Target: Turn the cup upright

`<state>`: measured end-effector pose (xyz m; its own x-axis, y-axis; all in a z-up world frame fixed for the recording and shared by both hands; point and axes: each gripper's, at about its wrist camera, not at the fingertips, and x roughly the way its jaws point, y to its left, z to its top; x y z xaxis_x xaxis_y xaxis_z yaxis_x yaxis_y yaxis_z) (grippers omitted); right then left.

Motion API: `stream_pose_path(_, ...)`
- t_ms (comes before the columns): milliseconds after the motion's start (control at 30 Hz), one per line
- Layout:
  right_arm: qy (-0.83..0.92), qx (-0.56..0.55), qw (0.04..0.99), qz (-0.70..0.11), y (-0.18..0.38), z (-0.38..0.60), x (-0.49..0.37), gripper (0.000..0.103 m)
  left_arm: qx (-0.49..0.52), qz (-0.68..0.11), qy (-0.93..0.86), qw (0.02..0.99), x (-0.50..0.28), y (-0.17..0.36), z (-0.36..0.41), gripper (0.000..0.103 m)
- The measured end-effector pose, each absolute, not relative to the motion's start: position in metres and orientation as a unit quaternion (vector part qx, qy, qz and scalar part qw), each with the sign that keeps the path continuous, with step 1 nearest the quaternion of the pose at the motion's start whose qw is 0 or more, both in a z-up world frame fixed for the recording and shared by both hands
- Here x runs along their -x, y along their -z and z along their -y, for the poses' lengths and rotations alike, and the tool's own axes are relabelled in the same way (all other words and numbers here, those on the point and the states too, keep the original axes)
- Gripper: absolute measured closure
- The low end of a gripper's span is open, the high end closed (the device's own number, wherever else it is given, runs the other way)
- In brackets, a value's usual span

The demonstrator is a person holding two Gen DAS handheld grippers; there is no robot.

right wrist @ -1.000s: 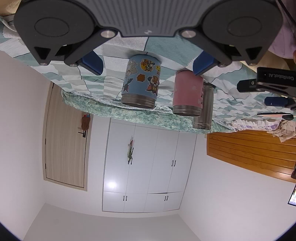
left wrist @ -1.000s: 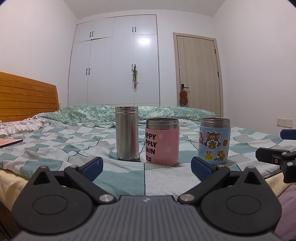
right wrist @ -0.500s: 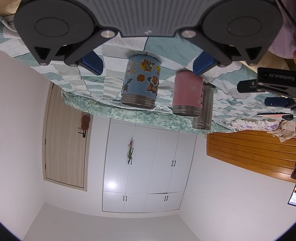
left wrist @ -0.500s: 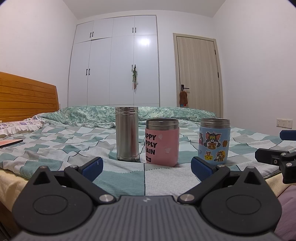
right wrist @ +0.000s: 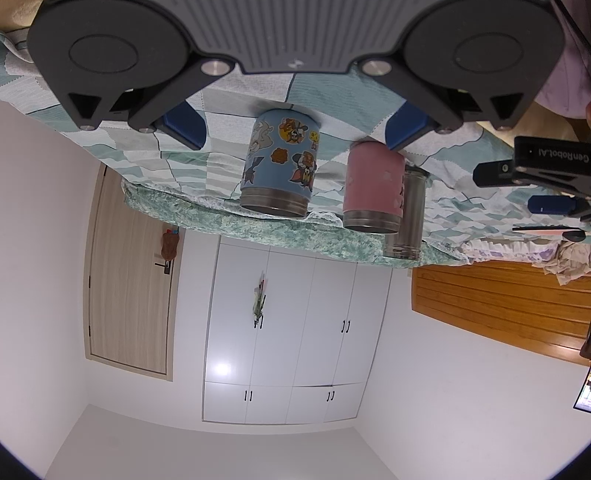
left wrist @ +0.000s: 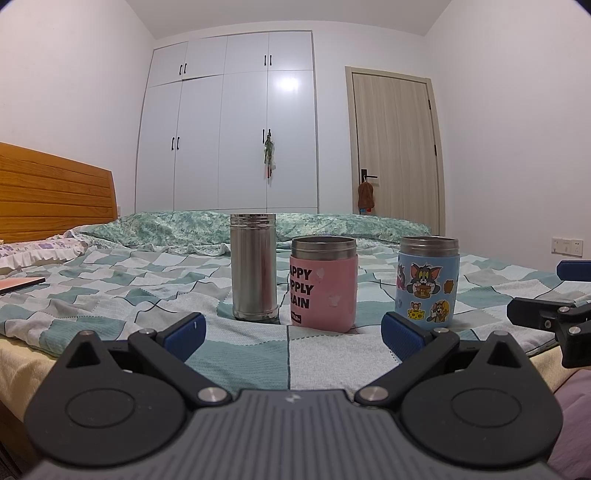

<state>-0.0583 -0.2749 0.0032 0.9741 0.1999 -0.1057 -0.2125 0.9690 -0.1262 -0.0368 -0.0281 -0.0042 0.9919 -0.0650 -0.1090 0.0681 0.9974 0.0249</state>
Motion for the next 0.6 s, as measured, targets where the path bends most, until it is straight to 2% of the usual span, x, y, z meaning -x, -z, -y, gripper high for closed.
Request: stream_pose_path(600,-0.105,0.070,0.991,-0.047,-0.0023,0.2747,0.0577,0.000,-0.013,-0.051,0.029,0.998,0.0370,0.0030,0.0288,0.000)
